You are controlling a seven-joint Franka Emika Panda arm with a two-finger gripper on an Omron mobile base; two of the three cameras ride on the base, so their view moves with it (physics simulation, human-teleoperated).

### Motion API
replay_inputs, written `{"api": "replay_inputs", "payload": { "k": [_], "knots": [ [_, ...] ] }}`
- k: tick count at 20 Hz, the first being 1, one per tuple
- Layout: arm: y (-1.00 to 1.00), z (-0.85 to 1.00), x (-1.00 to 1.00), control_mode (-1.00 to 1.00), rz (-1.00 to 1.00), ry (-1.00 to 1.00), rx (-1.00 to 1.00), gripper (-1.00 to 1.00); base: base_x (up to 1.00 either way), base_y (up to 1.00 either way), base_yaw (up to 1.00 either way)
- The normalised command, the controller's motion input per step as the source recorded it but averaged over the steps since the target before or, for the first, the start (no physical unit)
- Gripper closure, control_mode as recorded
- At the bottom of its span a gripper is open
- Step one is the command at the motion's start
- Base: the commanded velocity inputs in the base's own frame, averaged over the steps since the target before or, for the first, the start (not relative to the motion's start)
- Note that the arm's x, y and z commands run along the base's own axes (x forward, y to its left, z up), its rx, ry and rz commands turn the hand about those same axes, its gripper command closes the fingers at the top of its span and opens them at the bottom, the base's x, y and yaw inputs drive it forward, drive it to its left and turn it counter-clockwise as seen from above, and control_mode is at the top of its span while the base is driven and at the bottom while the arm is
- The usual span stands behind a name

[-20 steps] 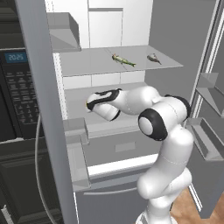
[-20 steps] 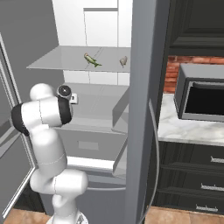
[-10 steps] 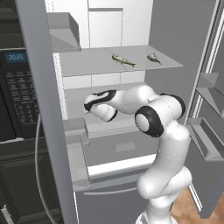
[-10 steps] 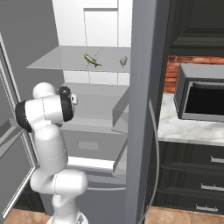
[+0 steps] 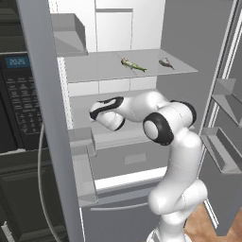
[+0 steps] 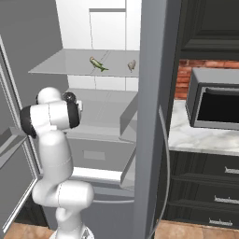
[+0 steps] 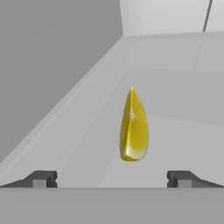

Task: Gather the lemon wedge and tomato from the fridge and place them on a tray on the dining counter. Then gather the fishs from the fridge and place them on the other tray.

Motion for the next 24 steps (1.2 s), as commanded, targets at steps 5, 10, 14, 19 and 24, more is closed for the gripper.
{"api": "replay_inputs", "payload": {
  "k": [5,10,14,19,24],
  "knots": [
    [0.0,0.0,0.22,-1.0,0.0,0.0,0.0,-1.0,0.0,0.0,0.0],
    [0.05,-0.09,0.23,-1.0,0.0,0.0,0.0,-1.0,0.0,0.0,0.0],
    [0.07,-0.09,0.21,-1.0,0.0,0.0,0.0,-1.0,0.0,0.0,0.0],
    [0.09,-0.05,0.15,-1.0,0.0,0.0,0.0,-1.0,0.0,0.0,0.0],
    [0.06,-0.04,0.12,-1.0,0.0,0.0,0.0,-1.0,0.0,0.0,0.0]
  ]
}}
